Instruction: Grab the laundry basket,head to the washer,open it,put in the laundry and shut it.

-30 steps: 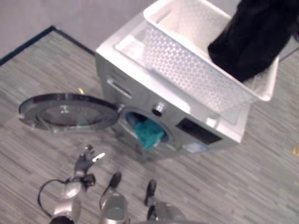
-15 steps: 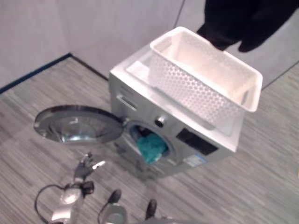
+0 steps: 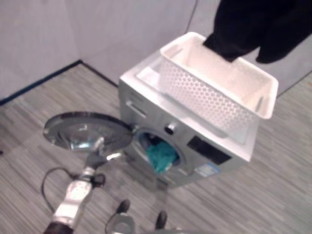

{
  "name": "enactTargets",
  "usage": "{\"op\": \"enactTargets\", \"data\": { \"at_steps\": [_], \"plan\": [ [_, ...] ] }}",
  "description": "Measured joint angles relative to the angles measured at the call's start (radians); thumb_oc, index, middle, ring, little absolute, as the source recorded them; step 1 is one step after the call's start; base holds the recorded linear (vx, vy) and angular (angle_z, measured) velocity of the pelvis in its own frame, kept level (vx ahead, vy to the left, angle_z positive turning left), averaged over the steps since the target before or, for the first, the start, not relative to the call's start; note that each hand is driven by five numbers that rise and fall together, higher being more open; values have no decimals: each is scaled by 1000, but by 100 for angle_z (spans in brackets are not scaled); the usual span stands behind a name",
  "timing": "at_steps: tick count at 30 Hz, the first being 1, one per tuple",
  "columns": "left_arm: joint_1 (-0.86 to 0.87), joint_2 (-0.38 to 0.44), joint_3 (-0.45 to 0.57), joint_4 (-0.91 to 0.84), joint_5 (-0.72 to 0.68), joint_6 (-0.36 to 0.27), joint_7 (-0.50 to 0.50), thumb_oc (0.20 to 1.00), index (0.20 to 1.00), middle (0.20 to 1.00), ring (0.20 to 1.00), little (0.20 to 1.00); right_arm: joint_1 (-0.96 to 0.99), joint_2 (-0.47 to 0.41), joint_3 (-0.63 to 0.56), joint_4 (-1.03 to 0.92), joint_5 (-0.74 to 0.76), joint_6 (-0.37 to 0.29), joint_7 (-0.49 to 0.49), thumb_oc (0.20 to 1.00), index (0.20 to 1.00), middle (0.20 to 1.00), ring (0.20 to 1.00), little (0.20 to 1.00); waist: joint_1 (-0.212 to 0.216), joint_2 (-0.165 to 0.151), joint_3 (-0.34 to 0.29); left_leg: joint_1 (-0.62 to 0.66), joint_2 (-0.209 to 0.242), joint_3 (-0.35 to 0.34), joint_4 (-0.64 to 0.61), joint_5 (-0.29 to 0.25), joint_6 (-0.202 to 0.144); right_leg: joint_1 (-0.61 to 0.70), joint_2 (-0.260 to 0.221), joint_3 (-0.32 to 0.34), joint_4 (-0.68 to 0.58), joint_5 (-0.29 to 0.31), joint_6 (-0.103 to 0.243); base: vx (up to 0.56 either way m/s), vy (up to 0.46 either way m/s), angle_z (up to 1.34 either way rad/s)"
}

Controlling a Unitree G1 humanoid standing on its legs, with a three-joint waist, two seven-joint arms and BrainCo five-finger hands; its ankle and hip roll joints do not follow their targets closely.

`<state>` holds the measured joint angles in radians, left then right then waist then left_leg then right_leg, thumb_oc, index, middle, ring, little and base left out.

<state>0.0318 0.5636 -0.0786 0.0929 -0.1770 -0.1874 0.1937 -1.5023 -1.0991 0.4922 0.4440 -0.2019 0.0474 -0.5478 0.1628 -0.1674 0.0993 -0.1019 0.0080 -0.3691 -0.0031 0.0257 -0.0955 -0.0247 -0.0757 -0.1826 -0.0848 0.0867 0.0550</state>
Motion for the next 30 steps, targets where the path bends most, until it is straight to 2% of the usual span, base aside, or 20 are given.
{"op": "enactTargets", "data": {
  "at_steps": [3,8,9,13,18,21,25,30],
  "plan": [
    [-102,12,89,-71,152,-1,102,1000,1000,1000,1000,1000,34,8,-28,-79,-43,2,2,200,200,200,200,200,-9,10,-5,11,1,3,-3,0,0,9,1,5,0,0,0,13,13,-4],
    [-309,27,83,-126,310,40,173,1000,1000,1000,1000,1000,52,119,-71,-91,-74,20,34,200,200,200,200,200,-34,8,-8,38,4,17,-13,-4,7,26,1,25,0,-3,2,-13,13,-7],
    [-405,29,59,-118,335,58,190,1000,1000,1000,1000,1000,56,155,-81,-114,-75,29,45,200,200,200,200,200,-43,8,-9,39,3,20,-12,-3,11,26,0,29,0,-1,2,-31,21,-6],
    [-568,25,-39,-118,351,78,193,1000,1000,1000,1000,1000,54,198,-83,-108,-74,34,64,200,200,200,200,200,-59,8,-20,44,0,30,-12,3,5,27,-3,37,0,2,4,-6,15,-7],
    [-643,-18,-154,-94,347,100,154,1000,1000,1000,1000,1000,51,271,-82,-57,-69,59,71,200,200,200,200,200,-67,19,-36,50,0,37,-12,4,6,28,-2,45,0,2,4,-10,13,-5],
    [-656,-74,-209,-83,283,111,114,1000,1000,1000,1000,1000,50,286,-78,-33,-61,61,71,200,200,200,200,200,-74,22,-39,51,-1,38,-12,4,7,28,-3,46,0,2,4,0,0,0],
    [-690,-162,-343,-51,75,116,50,1000,1000,1000,1000,1000,44,340,-72,29,-24,72,66,200,200,200,200,200,-78,27,-47,50,-3,37,-12,5,8,29,-5,45,0,3,4,-9,4,1],
    [-822,-282,-497,60,-219,154,16,1000,1000,1000,1000,1000,-16,367,14,132,-14,100,55,200,200,200,200,200,-106,37,-52,49,-3,32,-12,6,9,30,-5,40,0,3,4,-16,8,2]
  ]
}}
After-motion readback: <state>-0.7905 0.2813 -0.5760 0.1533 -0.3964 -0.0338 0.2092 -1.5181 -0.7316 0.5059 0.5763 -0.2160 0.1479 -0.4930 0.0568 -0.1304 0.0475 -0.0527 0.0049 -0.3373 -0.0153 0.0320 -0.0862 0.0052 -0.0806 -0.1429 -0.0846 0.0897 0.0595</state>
